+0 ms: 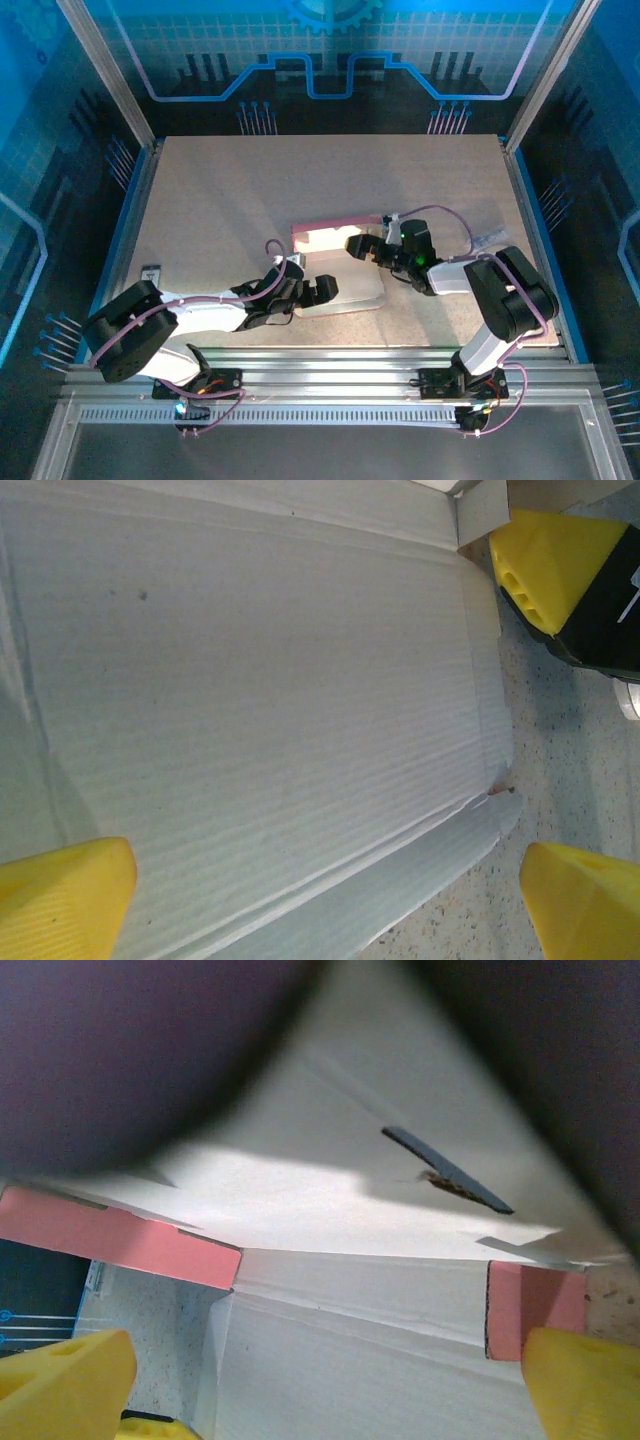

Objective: Fold the paper box

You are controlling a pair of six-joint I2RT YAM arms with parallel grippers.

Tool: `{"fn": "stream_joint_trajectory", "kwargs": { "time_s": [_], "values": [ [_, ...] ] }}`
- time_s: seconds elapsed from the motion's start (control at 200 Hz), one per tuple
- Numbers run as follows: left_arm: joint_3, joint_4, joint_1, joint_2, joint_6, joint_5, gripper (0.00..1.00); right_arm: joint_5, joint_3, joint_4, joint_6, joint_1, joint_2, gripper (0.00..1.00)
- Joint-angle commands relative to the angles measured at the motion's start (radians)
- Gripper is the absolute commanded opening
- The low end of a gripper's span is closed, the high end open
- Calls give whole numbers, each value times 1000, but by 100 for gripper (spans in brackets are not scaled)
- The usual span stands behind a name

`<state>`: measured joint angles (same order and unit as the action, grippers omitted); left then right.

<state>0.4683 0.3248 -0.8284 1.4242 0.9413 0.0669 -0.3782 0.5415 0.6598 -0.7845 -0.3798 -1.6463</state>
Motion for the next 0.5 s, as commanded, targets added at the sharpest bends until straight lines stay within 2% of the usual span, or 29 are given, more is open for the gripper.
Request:
{"fn": "stream_joint_trajectory", "kwargs": {
  "time_s": [0.0, 0.3, 0.495],
  "values": [
    [-39, -44, -21, 30, 10, -27, 99, 1, 34, -53, 32, -30, -11, 100],
    [-39, -50, -25, 22, 7, -22, 99, 74, 51, -162, 78, -48, 27, 100],
    [-31, -89, -25, -18, -5, -24, 99, 110, 44, -319, 159, -47, 170, 100]
  ]
}}
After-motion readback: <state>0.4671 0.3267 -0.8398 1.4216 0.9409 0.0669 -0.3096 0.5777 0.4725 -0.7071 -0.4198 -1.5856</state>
